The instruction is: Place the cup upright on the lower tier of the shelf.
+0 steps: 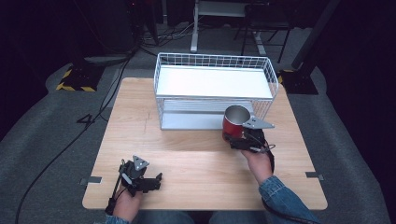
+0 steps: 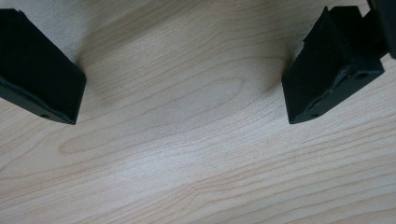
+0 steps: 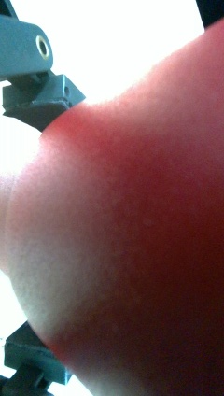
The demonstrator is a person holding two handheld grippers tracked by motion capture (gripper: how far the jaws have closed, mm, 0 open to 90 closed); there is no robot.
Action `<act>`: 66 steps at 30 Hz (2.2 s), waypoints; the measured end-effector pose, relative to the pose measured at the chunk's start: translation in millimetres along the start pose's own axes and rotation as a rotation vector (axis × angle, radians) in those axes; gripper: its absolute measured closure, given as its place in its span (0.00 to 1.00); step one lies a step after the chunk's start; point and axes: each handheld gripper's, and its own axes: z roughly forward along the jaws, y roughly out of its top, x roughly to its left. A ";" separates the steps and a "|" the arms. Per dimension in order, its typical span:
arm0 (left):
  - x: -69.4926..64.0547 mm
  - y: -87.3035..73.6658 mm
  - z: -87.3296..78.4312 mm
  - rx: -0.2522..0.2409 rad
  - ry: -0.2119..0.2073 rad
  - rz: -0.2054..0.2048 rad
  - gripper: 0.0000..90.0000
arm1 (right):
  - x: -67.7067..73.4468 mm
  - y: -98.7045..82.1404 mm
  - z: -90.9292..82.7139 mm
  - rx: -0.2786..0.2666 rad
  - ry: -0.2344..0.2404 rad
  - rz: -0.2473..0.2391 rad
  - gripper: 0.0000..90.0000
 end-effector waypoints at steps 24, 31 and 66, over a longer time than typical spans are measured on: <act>2.4 3.3 2.7 0.000 -0.013 0.008 0.00 | -2.1 25.1 82.0 -0.022 -0.040 0.060 0.19; 2.4 3.3 2.7 0.000 -0.013 0.009 0.00 | -7.5 26.8 98.4 -0.057 -0.078 0.063 0.19; 3.3 3.5 2.8 0.001 -0.017 0.014 0.00 | -15.1 27.7 108.8 -0.049 -0.064 -0.009 0.00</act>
